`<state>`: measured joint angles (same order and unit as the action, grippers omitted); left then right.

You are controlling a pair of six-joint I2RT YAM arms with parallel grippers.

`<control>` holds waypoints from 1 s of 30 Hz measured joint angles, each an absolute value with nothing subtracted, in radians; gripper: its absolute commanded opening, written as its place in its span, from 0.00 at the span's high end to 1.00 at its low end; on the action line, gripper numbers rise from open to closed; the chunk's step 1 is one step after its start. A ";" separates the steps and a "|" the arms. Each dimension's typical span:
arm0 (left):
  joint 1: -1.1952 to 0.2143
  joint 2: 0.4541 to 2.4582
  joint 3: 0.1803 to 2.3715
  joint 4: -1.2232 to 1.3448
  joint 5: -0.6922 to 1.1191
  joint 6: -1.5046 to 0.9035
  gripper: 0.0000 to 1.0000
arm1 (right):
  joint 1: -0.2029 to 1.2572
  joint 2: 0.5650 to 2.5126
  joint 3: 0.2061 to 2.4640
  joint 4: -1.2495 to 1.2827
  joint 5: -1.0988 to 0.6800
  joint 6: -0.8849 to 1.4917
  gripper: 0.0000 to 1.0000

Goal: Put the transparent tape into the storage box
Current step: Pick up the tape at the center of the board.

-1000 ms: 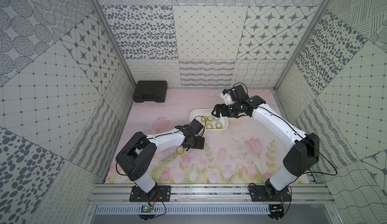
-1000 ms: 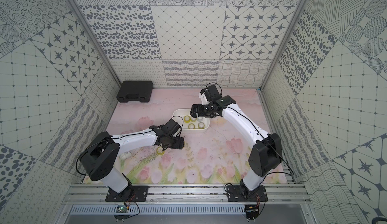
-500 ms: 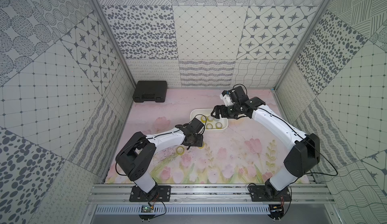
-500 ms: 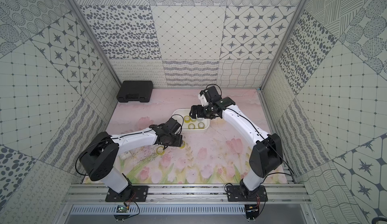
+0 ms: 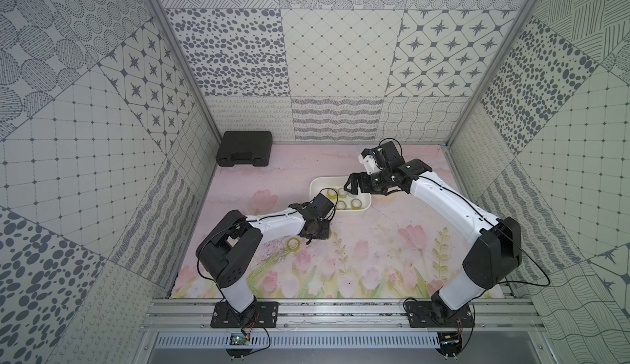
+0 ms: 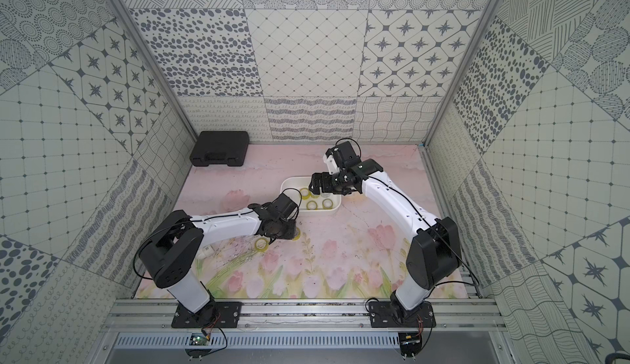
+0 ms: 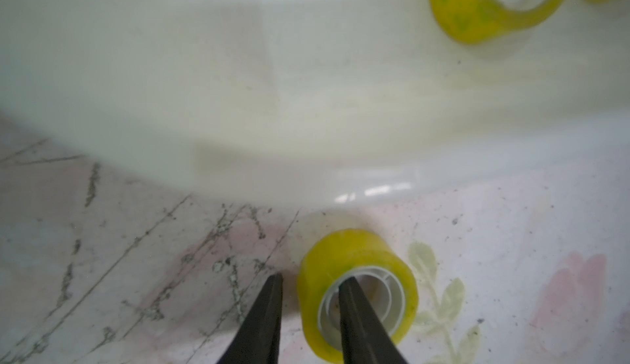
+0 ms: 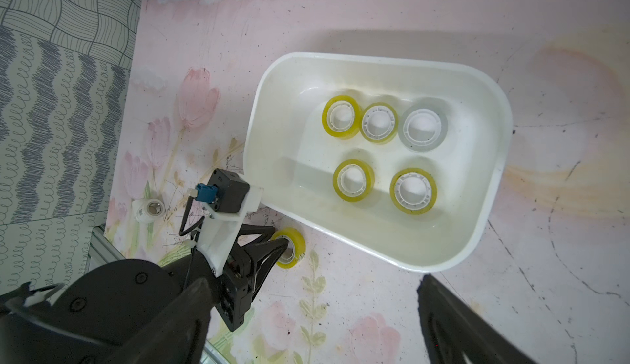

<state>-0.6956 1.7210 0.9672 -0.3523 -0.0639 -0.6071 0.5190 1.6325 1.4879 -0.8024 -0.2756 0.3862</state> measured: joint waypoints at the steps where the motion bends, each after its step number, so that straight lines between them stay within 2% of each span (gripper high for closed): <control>1: -0.700 1.723 0.967 -0.348 -0.066 -0.612 0.85 | 0.517 1.629 1.486 -0.802 -0.276 0.386 0.03; 4: -0.706 1.717 0.967 -0.347 -0.075 -0.620 1.00 | 0.515 1.622 1.483 -0.802 -0.272 0.386 0.03; 11: -0.714 1.610 0.966 -0.421 -0.107 -0.635 1.00 | 0.508 1.618 1.483 -0.802 -0.268 0.386 0.03; 18: -0.709 1.528 1.093 -0.524 -0.156 -0.614 1.00 | 0.506 1.618 1.483 -0.802 -0.269 0.387 0.03; 30: -0.572 1.650 1.334 -0.603 -0.147 -0.533 1.00 | 0.503 1.618 1.483 -0.797 -0.284 0.390 0.03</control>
<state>-0.5720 1.6505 1.3342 -0.6029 -0.1474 -0.5327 0.5034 1.6180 1.4826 -0.7971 -0.2844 0.3901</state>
